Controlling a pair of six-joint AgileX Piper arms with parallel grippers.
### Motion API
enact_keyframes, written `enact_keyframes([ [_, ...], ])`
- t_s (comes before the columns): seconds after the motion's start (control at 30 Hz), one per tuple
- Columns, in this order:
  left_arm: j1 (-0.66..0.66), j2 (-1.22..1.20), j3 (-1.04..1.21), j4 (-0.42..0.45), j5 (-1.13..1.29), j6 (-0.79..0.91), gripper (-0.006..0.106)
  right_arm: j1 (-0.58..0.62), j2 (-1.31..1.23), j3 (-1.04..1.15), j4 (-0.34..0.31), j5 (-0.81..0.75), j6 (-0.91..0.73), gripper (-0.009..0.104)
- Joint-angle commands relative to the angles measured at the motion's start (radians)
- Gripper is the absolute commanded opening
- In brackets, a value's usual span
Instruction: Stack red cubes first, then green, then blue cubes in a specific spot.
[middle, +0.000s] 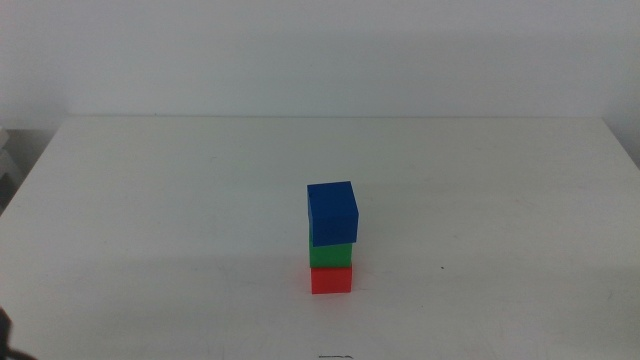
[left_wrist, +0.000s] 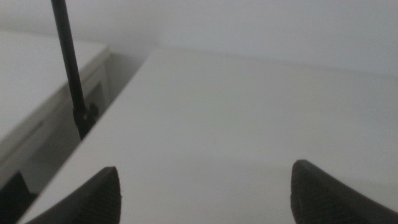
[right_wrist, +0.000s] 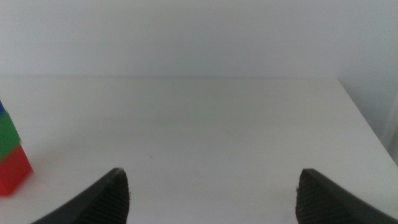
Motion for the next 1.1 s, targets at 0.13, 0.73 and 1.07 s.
enact_keyframes([
  [0.13, -0.002, -0.069, 0.139, -0.009, -0.118, -0.011, 0.094, -0.064, -0.074, 0.084, -0.058, -0.002, -0.01, 0.074],
  [0.73, -0.002, -0.071, 0.143, 0.028, -0.103, -0.012, 0.094, -0.168, -0.078, 0.087, -0.004, 0.02, -0.01, 0.074],
  [1.07, -0.225, -0.072, 0.143, 0.126, -0.12, -0.012, 0.094, -0.168, -0.078, 0.087, 0.009, 0.02, -0.01, 0.074],
])
